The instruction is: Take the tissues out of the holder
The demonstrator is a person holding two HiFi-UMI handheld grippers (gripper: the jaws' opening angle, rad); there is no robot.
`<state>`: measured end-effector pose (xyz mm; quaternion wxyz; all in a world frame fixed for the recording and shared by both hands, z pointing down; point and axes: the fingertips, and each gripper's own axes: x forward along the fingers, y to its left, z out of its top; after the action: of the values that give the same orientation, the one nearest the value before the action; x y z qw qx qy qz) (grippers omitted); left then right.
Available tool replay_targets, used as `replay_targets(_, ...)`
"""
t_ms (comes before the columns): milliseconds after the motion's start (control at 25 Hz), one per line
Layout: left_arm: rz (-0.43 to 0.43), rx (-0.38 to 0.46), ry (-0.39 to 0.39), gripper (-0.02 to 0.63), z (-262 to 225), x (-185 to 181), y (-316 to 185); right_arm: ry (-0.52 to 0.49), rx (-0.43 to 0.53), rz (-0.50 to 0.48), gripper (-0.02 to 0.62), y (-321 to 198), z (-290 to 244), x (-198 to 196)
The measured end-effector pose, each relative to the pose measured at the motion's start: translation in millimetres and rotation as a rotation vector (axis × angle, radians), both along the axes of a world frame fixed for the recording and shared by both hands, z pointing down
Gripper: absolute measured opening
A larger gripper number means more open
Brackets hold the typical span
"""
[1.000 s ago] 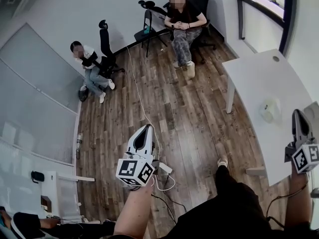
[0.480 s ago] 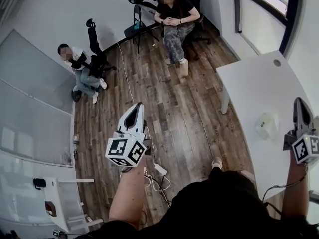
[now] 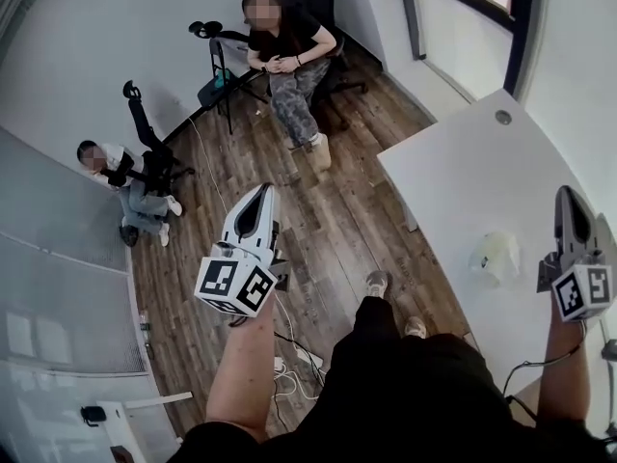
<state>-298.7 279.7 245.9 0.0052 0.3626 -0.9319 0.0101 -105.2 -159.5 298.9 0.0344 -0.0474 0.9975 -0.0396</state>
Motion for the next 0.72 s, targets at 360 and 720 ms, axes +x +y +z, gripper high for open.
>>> replay_targets(360, 0.311, -0.051, 0.007, 0.005, 33, -80, -135, 0.053, 0.012, 0.239, 0.005, -50, 17, 19)
replay_targets(720, 0.648, -0.053, 0.039, 0.005, 45, -139, -274, 0.105, -0.002, 0.550, 0.005, -62, 8, 40)
